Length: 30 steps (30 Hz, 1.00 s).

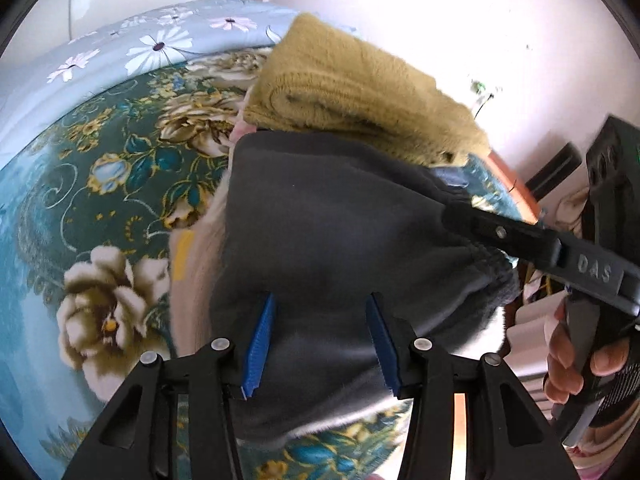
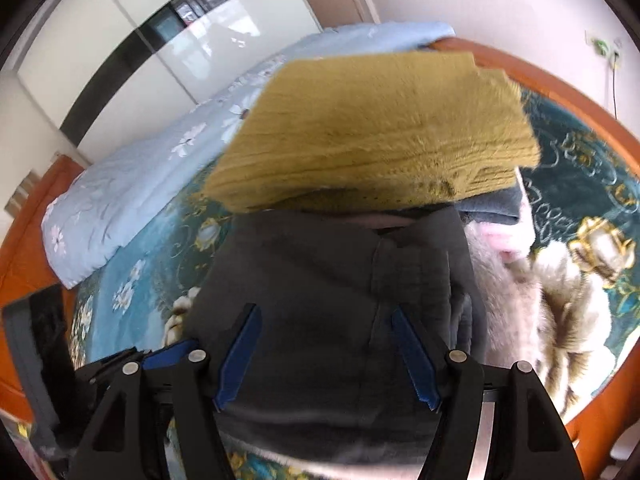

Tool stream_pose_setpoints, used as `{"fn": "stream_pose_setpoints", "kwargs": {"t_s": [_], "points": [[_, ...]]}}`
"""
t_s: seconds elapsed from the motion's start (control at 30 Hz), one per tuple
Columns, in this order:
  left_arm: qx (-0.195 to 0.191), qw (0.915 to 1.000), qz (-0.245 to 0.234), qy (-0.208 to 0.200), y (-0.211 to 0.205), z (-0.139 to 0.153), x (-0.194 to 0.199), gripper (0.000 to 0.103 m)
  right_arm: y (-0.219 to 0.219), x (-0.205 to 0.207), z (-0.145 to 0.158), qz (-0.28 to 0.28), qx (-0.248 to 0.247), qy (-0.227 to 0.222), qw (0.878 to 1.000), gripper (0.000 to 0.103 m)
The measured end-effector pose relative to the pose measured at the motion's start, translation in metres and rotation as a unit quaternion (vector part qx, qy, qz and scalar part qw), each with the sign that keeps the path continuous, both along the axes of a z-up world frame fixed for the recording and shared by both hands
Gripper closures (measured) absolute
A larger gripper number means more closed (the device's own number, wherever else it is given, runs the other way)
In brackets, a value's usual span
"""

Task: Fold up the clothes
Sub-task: 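Lower the folded sweatpants onto the pink fleece with both grippers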

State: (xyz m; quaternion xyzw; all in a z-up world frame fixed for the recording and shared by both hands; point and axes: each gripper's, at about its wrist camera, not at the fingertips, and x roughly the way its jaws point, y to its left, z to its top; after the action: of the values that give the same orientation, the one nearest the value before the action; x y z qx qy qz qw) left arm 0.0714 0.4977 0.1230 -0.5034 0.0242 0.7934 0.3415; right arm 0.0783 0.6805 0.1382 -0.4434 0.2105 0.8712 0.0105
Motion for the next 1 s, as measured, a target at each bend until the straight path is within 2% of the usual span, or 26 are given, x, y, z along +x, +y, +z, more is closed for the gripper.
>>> {"fn": "stream_pose_setpoints", "kwargs": {"t_s": [0.1,0.2,0.37,0.53,0.73,1.0], "points": [[0.008,0.9998,-0.008,0.018,-0.004,0.006,0.018,0.055,-0.006,0.021,0.009,0.001,0.021,0.006,1.000,0.031],[0.000,0.9996,-0.017,0.022,0.000,0.002,0.029,0.055,-0.013,0.036,0.014,0.006,0.044,0.010,0.999,0.031],[-0.021,0.9997,-0.005,0.015,0.005,-0.019,0.029,0.055,-0.019,0.034,-0.002,0.026,0.079,-0.014,0.996,0.031],[-0.039,0.9988,-0.006,0.029,0.011,-0.025,0.033,0.055,-0.009,0.023,-0.024,0.020,0.070,-0.031,0.997,0.030],[-0.022,0.9982,0.026,0.049,0.001,-0.018,0.046,0.055,-0.017,0.022,-0.023,0.026,0.089,-0.031,0.995,0.029],[-0.039,0.9927,0.060,0.098,-0.013,-0.005,0.069,0.055,-0.029,0.041,-0.005,0.024,0.110,-0.015,0.994,0.029]]}}
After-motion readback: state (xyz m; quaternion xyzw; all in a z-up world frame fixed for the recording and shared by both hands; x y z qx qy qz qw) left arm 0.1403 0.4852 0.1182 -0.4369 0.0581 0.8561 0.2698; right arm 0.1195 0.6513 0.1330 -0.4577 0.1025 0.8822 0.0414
